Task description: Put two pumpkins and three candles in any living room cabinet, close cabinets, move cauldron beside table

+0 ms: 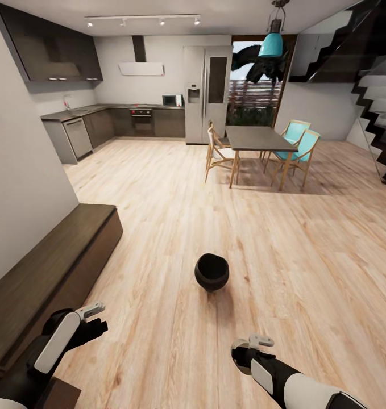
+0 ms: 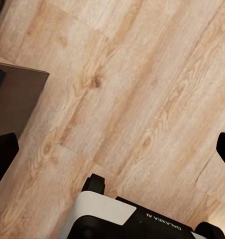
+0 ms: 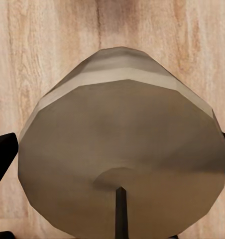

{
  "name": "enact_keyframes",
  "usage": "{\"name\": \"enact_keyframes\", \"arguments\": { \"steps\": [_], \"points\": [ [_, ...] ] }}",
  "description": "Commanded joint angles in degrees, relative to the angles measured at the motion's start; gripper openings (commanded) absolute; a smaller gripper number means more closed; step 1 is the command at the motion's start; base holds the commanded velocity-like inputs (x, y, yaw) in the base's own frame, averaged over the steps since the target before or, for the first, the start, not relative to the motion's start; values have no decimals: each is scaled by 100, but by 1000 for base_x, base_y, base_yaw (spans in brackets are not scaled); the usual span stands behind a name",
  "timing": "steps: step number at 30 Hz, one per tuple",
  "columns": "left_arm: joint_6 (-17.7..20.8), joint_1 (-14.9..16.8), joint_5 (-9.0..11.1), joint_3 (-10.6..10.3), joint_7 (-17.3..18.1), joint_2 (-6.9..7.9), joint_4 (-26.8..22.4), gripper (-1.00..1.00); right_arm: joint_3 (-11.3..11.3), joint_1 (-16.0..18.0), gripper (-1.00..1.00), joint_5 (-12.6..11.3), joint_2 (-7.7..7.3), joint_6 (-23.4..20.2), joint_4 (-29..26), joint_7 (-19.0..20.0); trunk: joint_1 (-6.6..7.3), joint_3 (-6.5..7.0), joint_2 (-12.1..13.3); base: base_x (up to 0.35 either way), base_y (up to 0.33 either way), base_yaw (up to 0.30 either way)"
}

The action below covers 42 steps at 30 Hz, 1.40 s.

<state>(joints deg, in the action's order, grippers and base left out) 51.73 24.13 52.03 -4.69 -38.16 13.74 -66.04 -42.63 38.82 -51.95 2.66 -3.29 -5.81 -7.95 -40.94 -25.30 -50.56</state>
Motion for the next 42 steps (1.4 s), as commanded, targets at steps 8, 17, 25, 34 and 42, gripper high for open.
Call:
{"name": "enact_keyframes", "arguments": {
  "steps": [8,17,25,34,42],
  "points": [
    [3,4,53,-29,-68,-2,-5,100,-50,3,-100,-34,-2,-30,-14,-40,176,138,318,0,0,6],
    [3,4,60,-32,-60,-3,-14,100,-44,3,-100,-34,-2,-24,-11,-40,373,300,679,0,0,0],
    [3,4,59,-30,-53,-3,-32,100,-44,3,-100,-86,-9,-23,-9,-41,461,371,839,0,0,0],
    [12,4,58,-40,-51,0,-150,100,-46,3,-100,-51,-3,-23,-6,-48,461,371,839,123,0,0],
    [12,3,61,-70,-55,-3,-146,100,-52,3,-100,-27,-2,-23,-8,-57,461,371,839,155,-4,22]
  ]
}}
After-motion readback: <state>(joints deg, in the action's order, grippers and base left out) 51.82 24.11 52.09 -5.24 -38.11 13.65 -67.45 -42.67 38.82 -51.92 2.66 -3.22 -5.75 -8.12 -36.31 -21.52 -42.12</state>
